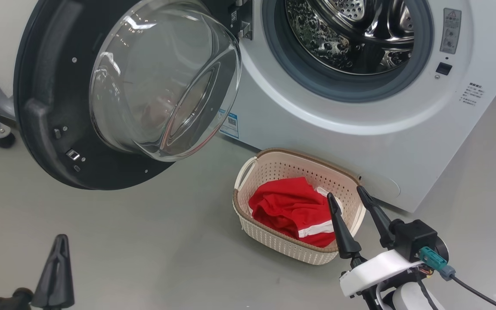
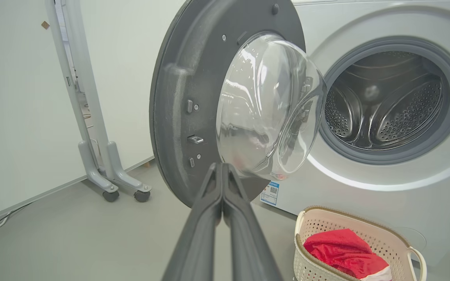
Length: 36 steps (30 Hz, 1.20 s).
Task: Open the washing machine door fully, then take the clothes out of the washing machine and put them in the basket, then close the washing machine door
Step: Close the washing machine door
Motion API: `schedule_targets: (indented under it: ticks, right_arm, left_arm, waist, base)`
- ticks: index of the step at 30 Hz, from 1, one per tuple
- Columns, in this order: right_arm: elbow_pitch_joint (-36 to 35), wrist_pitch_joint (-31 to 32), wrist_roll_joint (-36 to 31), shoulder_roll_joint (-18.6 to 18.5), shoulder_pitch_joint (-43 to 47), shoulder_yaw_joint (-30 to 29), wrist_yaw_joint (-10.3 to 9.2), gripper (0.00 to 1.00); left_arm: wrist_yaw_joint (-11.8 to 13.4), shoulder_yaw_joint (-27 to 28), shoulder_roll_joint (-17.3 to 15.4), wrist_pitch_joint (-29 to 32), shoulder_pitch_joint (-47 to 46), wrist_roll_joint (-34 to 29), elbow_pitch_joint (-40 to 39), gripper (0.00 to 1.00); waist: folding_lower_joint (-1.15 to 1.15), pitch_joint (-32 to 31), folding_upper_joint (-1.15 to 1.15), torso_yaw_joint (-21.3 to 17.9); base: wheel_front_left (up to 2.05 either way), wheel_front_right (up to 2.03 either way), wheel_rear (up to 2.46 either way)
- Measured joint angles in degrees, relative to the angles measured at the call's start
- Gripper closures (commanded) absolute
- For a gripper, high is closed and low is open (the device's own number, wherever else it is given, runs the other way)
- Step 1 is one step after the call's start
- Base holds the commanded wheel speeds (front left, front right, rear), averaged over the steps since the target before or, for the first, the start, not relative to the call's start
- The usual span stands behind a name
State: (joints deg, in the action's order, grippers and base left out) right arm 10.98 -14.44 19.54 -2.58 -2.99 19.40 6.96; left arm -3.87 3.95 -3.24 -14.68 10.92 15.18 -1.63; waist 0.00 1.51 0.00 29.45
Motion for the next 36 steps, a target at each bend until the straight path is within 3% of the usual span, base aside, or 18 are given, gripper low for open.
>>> schedule_targets:
  ticks: [8,15,22,31,36]
  right_arm:
    - [-0.53,0.00,-1.87,-0.99,0.02,0.15,-0.03,0.00]
    - [-0.91,0.00,-3.21,-2.36,0.03,1.09,-0.04,0.00]
    - [-1.88,0.09,-4.60,-4.60,-0.39,1.08,-0.03,0.00]
    - [-2.59,0.09,-4.64,-4.78,-2.52,1.41,-0.03,0.00]
    - [-2.56,0.09,-4.64,-4.83,-2.79,1.82,-0.02,0.00]
  left_arm:
    - [-0.26,2.75,-5.49,0.01,-0.41,-0.34,-2.81,1.00]
    - [-0.55,10.26,-13.27,1.04,-5.64,0.38,-5.15,1.00]
    - [-1.43,16.46,-19.23,3.99,-12.86,5.22,-6.44,1.00]
    - [-1.20,24.55,-19.82,10.50,-24.29,20.71,-1.05,1.00]
    - [2.70,30.30,-18.98,17.60,-29.44,30.27,8.84,1.00]
  waist:
    - [0.00,2.61,0.00,-0.22]
    - [0.00,5.71,0.00,-0.88]
    - [0.00,8.69,0.00,-2.70]
    - [0.00,11.31,0.00,-5.27]
    - [0.00,12.30,0.00,-6.61]
  base:
    - [0.00,0.00,0.00]
    - [0.00,0.00,0.00]
    - [0.00,0.00,0.00]
    - [0.00,0.00,0.00]
    - [0.00,0.00,0.00]
